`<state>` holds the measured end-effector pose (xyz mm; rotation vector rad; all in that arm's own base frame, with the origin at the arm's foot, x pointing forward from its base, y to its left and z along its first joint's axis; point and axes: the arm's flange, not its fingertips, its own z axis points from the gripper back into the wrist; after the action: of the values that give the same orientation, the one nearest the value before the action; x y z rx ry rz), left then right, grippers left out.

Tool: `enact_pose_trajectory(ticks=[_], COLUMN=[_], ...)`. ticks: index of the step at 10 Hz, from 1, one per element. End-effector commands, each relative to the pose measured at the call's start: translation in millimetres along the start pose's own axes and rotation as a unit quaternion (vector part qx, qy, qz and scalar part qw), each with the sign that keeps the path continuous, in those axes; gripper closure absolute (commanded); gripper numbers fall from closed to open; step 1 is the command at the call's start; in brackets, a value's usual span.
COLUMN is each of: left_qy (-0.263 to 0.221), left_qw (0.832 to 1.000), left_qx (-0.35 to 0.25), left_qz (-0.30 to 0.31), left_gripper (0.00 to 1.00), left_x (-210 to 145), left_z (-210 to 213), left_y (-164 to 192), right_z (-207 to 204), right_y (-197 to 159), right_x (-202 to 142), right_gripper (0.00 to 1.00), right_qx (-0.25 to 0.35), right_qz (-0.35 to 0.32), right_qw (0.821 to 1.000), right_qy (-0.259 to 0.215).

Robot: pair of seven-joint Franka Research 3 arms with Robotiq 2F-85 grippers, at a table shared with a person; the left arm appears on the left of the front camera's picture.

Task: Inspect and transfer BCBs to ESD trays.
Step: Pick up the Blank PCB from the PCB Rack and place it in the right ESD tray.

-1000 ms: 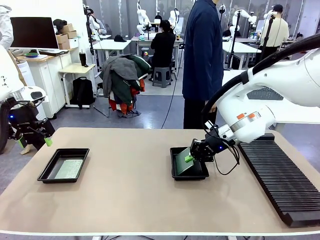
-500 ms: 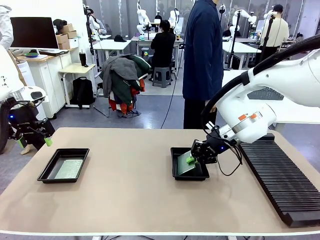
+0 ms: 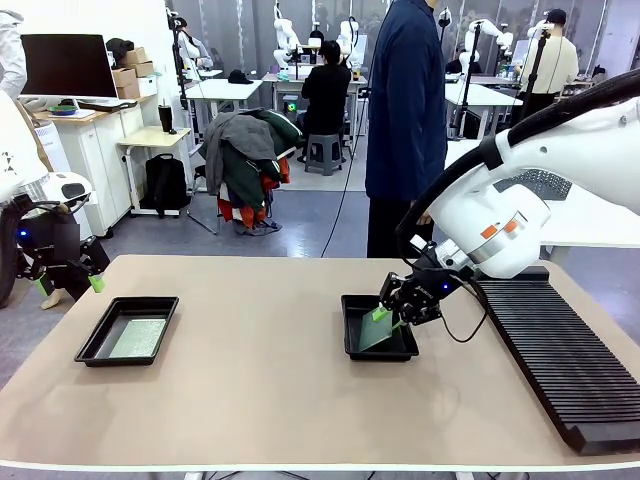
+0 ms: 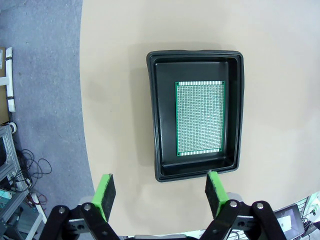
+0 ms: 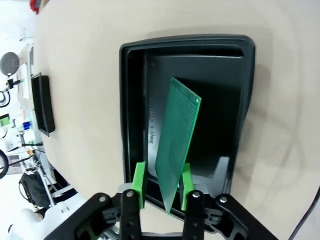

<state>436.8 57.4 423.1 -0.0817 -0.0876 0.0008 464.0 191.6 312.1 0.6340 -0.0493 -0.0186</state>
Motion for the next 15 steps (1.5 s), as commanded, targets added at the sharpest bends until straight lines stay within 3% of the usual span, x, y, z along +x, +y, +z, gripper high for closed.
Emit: enact_pose_trajectory(ticks=[1,5,6,7,14,15], left_qy=[-0.001,-0.001,-0.001,-0.001,-0.001,-0.001], left_qw=[1.0,1.0,1.0,1.0,1.0,1.0], left_qx=[-0.007,-0.007,-0.007,-0.007,-0.007,-0.007], left_qz=[-0.007,-0.007,-0.007,-0.007,-0.007,-0.007], left_gripper=[0.04,0.04,0.04,0.04,0.04,0.04], left_x=[0,0,0,0,0,0], left_z=[-1,-1,-1,-1,-1,-1], left_y=[1,1,1,1,1,1], right_z=[3,17,26,34,68,59], right_y=[21,61,67,70,73,74], right_x=[8,18,16,15,15,10], right_gripper=[0.5,0.17,0.05,0.0,0.0,0.0], right_qx=[-0.07,-0.188,-0.207,-0.222,-0.267,-0.244], right_qz=[0.01,0.039,0.039,0.039,0.044,0.049], right_qw=[0.997,0.981,0.978,0.974,0.962,0.968], right_qy=[-0.004,0.001,0.003,0.007,0.031,0.032])
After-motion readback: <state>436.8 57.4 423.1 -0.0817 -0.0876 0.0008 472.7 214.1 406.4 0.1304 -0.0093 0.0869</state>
